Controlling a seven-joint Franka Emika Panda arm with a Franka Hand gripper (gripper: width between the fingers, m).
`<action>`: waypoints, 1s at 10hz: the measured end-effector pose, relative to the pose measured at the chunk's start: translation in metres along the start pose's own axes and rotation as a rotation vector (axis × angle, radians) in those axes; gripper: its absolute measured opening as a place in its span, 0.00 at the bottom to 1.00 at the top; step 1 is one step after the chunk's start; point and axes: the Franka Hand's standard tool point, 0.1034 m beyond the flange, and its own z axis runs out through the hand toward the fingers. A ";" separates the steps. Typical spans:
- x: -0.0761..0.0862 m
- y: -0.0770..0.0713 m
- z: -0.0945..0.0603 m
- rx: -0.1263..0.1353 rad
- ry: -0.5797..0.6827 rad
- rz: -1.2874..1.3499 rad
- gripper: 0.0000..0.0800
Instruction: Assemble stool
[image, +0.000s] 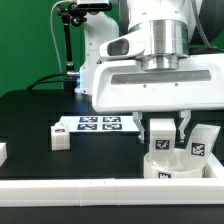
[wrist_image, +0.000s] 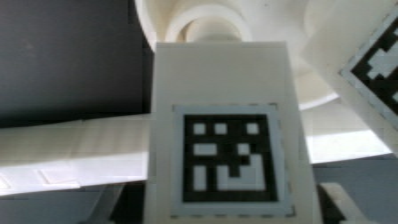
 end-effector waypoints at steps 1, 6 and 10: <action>0.000 0.000 0.000 -0.001 0.011 -0.001 0.42; -0.001 0.001 -0.001 -0.002 0.027 -0.003 0.42; -0.002 0.000 -0.002 -0.002 0.048 -0.007 0.42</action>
Offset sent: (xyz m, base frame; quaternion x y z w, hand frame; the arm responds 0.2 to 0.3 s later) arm -0.0062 0.0017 -0.0064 0.0028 -0.0029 -0.0060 1.0000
